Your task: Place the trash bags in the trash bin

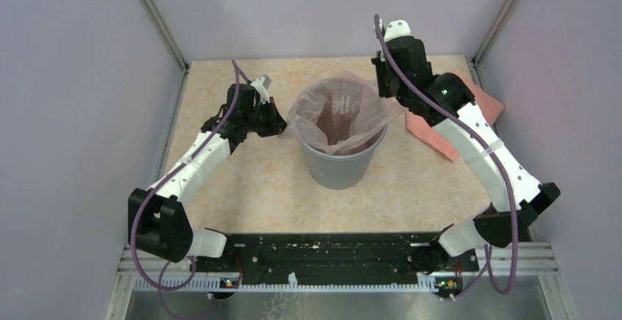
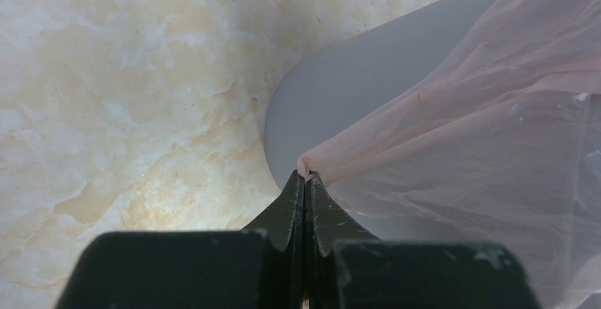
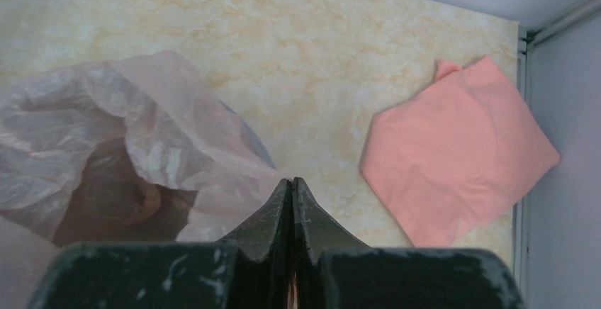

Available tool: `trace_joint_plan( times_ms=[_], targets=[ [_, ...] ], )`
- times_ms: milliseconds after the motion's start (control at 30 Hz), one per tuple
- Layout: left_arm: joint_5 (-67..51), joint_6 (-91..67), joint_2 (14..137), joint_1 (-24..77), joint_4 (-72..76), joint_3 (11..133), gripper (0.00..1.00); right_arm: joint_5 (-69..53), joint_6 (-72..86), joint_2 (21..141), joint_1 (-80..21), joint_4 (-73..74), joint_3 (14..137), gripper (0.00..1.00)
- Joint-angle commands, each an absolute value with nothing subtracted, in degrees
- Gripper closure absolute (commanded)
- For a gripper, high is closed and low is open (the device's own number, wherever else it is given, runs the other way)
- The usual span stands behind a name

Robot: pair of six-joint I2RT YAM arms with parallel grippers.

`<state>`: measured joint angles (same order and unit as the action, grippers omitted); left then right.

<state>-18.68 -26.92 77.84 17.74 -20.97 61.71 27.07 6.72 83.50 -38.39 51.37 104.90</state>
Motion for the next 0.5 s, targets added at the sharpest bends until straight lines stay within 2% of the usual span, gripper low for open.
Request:
trace_joint_plan(
  times_ms=[0, 233, 467],
  targets=[
    [-20.23, -27.13, 77.18, 18.02, -18.33, 63.12, 1.0, 28.9, 7.8, 85.95, -33.36, 48.01, 103.54, 1.0],
    [-20.49, -27.41, 76.99, 18.46, -17.89, 62.36, 1.0, 26.14, 11.19, 88.53, -28.47, 45.94, 99.93, 1.0],
    [-20.65, -27.65, 76.95, 18.8, -17.48, 61.41, 1.0, 26.3, 14.15, 86.12, -26.71, 45.63, 93.62, 1.0]
  ],
)
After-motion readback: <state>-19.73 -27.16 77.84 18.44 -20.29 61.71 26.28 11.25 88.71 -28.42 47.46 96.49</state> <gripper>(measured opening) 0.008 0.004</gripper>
